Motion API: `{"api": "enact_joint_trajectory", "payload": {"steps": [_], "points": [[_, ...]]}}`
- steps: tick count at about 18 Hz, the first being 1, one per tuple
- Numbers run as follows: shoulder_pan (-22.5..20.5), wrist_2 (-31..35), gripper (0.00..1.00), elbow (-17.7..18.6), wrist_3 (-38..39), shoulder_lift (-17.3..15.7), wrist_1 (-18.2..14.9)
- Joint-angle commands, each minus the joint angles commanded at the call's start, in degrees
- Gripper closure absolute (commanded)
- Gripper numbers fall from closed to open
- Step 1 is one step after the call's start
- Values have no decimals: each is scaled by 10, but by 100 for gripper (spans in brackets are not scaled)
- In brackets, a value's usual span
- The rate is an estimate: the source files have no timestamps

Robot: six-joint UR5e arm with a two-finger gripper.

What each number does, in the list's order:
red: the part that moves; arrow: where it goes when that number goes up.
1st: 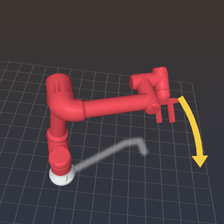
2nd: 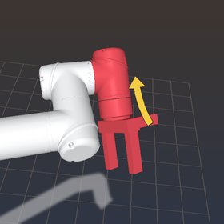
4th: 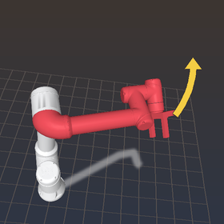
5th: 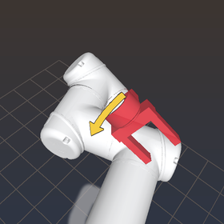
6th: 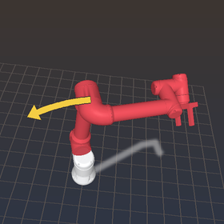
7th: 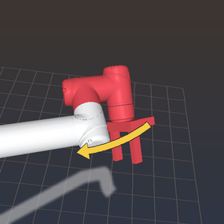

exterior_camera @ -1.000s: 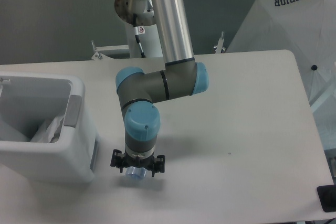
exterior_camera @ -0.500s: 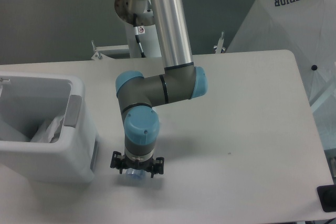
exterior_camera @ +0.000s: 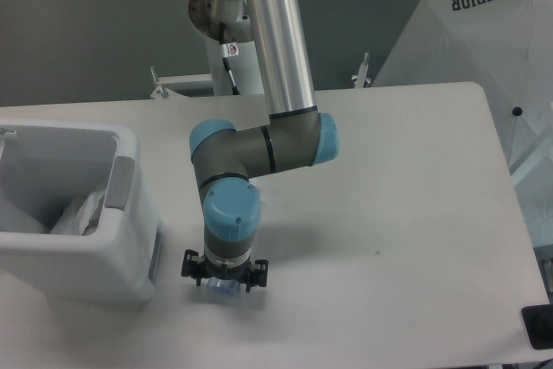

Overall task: Place the trash in the trash can
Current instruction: 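Close the gripper on the bottle's cap end, then lift the bottle and carry it over the trash bin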

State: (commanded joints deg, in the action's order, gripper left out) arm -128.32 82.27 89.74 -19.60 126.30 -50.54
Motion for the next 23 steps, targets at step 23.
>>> {"api": "enact_joint_trajectory", "payload": {"steps": [23], "points": [[5, 0, 30, 3, 0, -4, -1]]}}
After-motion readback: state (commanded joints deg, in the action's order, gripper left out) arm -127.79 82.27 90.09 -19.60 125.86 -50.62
